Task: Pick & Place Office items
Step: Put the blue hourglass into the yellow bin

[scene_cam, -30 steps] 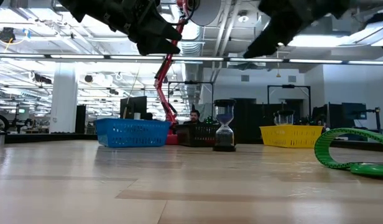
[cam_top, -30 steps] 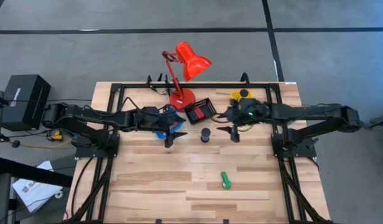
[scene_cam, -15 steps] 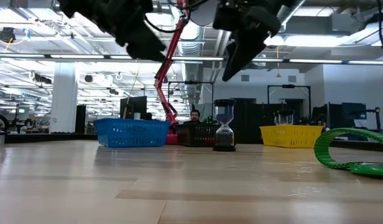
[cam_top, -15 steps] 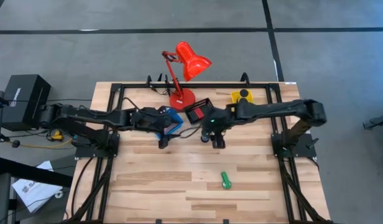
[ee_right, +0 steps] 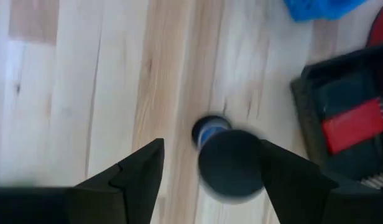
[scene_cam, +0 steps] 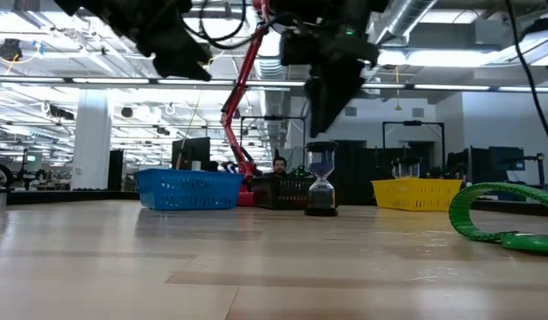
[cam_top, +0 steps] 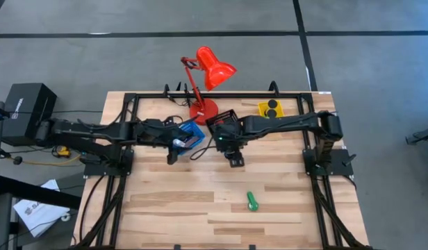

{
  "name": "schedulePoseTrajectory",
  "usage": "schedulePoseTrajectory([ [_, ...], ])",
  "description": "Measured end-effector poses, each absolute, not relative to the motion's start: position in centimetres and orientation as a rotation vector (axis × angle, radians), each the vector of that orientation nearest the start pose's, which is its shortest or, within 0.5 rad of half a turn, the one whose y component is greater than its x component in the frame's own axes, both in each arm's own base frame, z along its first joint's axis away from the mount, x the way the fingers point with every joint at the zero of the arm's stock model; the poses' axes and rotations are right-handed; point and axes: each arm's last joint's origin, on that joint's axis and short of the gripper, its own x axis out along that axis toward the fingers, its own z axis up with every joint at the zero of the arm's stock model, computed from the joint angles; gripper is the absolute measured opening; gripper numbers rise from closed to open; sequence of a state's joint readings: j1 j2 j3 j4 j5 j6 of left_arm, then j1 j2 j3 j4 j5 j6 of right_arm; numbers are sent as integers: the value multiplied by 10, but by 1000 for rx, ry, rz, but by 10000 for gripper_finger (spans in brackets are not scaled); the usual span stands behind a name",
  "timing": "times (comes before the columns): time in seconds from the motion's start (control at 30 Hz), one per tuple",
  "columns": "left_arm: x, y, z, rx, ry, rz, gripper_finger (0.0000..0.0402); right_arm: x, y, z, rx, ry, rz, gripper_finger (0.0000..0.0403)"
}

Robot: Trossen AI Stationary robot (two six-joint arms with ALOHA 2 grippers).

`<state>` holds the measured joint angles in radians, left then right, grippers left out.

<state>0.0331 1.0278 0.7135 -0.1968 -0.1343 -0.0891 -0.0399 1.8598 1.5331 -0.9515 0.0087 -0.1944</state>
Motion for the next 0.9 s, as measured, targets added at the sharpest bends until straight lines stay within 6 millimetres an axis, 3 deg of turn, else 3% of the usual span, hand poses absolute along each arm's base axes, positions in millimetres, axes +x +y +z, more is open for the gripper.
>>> schedulePoseTrajectory([
  [0.27,212,13,265,-50,465,238,285,376,-17,259,-181,1281,32,247],
  [0.9,211,13,267,-51,447,234,285,377,-18,255,-188,1296,21,247],
])
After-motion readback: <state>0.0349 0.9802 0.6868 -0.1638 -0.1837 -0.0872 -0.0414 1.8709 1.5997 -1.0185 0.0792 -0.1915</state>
